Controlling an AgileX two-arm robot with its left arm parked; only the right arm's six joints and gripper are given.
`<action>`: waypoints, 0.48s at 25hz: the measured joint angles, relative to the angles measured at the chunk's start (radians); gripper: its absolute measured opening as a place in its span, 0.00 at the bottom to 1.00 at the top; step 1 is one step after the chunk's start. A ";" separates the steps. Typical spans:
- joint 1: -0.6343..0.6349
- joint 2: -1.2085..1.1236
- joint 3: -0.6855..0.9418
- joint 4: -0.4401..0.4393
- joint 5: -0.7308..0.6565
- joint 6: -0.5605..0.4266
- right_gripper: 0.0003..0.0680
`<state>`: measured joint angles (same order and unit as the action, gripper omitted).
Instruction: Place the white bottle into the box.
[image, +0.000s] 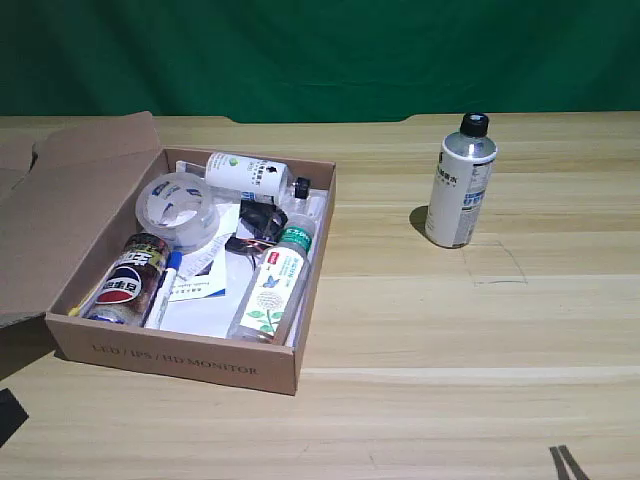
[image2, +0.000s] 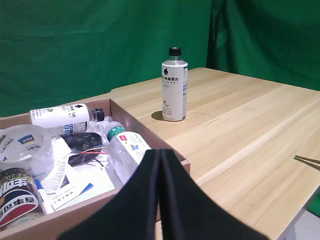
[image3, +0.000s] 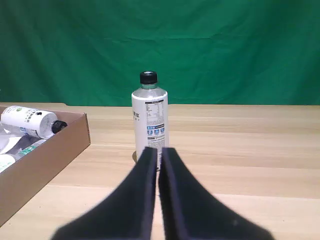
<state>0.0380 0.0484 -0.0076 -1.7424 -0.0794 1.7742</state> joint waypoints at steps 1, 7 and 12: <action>0.000 0.000 0.000 0.000 0.000 0.001 0.00; 0.000 0.000 0.000 0.000 0.000 0.002 0.00; 0.000 0.000 0.000 0.000 0.000 0.002 0.00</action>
<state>0.0380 0.0484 -0.0076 -1.7424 -0.0794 1.7762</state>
